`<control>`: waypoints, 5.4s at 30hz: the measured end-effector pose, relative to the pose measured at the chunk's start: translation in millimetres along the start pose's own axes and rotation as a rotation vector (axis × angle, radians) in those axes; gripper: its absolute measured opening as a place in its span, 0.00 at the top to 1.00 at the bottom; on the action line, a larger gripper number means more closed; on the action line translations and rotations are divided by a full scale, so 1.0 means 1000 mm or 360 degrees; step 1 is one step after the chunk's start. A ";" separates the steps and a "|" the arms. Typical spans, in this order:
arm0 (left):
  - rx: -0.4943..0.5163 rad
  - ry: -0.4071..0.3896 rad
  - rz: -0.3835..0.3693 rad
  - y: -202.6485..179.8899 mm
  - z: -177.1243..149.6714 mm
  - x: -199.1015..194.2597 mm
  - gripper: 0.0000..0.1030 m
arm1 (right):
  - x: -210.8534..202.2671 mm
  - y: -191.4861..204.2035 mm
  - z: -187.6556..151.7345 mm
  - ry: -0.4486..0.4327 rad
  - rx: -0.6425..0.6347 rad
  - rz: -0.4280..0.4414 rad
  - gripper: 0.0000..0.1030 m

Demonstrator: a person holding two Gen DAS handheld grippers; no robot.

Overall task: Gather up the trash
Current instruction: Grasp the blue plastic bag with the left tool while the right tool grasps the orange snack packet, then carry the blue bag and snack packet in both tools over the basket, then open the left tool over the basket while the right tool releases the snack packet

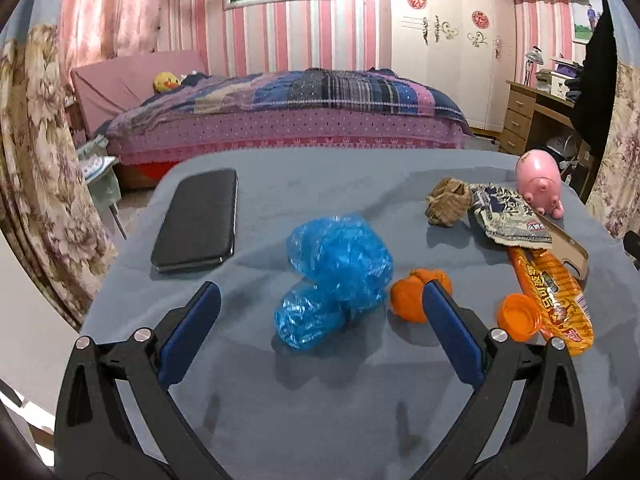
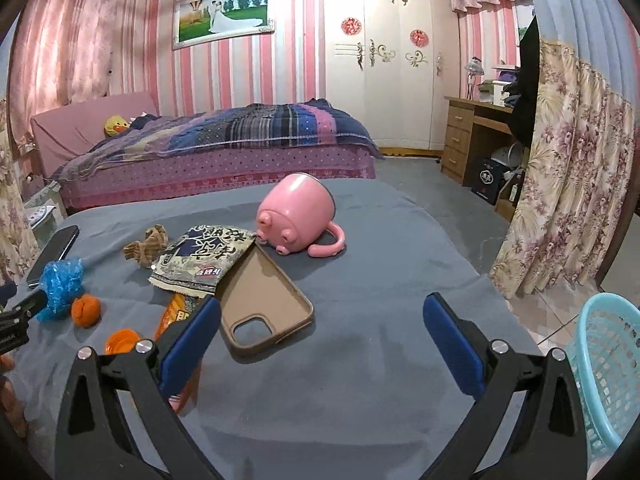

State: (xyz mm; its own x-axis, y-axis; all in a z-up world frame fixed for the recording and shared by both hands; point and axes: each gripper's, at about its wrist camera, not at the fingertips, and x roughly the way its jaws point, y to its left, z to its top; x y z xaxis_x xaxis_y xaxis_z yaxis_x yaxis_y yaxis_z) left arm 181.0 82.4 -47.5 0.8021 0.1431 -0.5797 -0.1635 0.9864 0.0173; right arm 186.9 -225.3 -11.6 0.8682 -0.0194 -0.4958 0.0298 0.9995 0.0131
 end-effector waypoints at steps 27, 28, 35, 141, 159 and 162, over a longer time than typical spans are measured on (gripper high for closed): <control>0.0008 0.0165 -0.0107 -0.008 0.011 0.036 0.12 | 0.007 0.017 -0.013 0.0103 0.0005 0.0132 0.04; 0.0006 0.0181 -0.0113 -0.007 0.011 0.038 0.21 | 0.008 0.021 -0.013 0.0116 -0.0002 0.0144 0.04; -0.0025 0.0233 -0.0118 -0.005 0.009 0.043 0.55 | 0.012 0.055 -0.018 0.0180 -0.0082 0.0227 0.04; 0.0580 -0.0012 -0.1007 -0.446 -0.030 -0.121 0.69 | -0.152 -0.345 -0.044 0.0013 0.0343 -0.0493 0.95; 0.0778 -0.0006 -0.1106 -0.532 -0.059 -0.118 0.17 | -0.145 -0.380 -0.072 0.0061 0.0409 -0.0598 0.96; 0.0735 -0.0006 -0.1080 -0.522 -0.050 -0.111 0.13 | -0.144 -0.382 -0.074 0.0061 0.0426 -0.0603 0.95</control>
State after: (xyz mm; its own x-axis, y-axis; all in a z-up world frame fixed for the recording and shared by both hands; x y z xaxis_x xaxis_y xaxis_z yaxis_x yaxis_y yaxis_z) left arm 148.2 -452.2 -32.7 0.6434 -0.4971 -0.5822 0.6101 0.7923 -0.0022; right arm 13.6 -602.5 -9.7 0.7527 -0.3759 -0.5405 0.4726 0.8800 0.0462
